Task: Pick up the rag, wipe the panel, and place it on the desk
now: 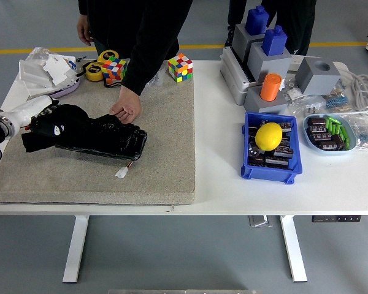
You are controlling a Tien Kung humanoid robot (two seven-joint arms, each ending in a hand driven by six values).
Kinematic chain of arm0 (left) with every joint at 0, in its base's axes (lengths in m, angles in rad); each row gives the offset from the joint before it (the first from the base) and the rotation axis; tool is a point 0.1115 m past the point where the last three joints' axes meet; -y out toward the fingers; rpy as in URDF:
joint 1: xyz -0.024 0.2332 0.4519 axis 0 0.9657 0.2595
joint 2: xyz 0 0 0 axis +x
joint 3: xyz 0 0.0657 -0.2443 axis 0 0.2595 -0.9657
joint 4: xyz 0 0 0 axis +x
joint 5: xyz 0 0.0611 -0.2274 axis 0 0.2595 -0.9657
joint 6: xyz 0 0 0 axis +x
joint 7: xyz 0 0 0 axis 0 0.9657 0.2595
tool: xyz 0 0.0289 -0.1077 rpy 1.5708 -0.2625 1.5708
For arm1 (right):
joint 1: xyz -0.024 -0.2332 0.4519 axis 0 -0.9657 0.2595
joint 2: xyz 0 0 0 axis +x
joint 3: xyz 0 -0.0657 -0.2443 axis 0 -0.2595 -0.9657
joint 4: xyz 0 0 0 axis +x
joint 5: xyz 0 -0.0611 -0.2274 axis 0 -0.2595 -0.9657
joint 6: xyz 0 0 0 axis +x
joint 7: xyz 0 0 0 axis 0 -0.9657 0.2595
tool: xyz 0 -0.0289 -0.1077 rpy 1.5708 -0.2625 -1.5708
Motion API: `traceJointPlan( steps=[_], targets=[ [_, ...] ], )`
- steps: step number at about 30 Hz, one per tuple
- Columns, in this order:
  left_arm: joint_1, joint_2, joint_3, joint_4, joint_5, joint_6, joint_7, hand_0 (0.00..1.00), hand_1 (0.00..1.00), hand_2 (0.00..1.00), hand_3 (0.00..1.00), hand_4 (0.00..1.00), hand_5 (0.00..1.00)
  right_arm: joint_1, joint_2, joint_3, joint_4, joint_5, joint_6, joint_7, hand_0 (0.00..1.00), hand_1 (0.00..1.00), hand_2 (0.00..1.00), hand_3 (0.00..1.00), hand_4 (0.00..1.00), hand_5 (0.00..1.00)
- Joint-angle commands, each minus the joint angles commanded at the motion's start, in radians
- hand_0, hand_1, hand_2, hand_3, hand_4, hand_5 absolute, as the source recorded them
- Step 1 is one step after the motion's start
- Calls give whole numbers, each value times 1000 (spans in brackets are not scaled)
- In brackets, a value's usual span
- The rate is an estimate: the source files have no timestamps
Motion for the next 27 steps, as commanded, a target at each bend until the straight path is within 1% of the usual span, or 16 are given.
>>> traceJointPlan(
  steps=[5, 10, 15, 22, 27],
  targets=[
    [2, -19, 12, -31, 11, -1, 4, 337, 465, 558, 574, 512, 2, -1, -1, -6, -3, 5, 1, -1, 724, 689, 682, 585, 998, 503],
    [-4, -31, 25, -63, 16, -1, 7, 337, 465, 558, 575, 512, 2, 2, -3, -17, -5, 13, 1, -1, 725, 689, 682, 586, 998, 502],
    [-10, -39, 34, -86, 24, -2, 14, 337, 465, 558, 575, 512, 2, 3, -3, -20, -6, 16, 1, -1, 725, 689, 682, 586, 998, 502],
    [-16, -45, 49, -132, 37, -5, 29, 336, 465, 559, 576, 514, 2, 3, -4, -27, -8, 21, 2, -1, 724, 688, 682, 585, 998, 503],
    [-18, -58, 59, -149, 41, -5, 33, 336, 465, 559, 576, 514, 2, 3, -4, -27, -7, 19, 2, 0, 724, 688, 682, 585, 998, 503]
  ],
)
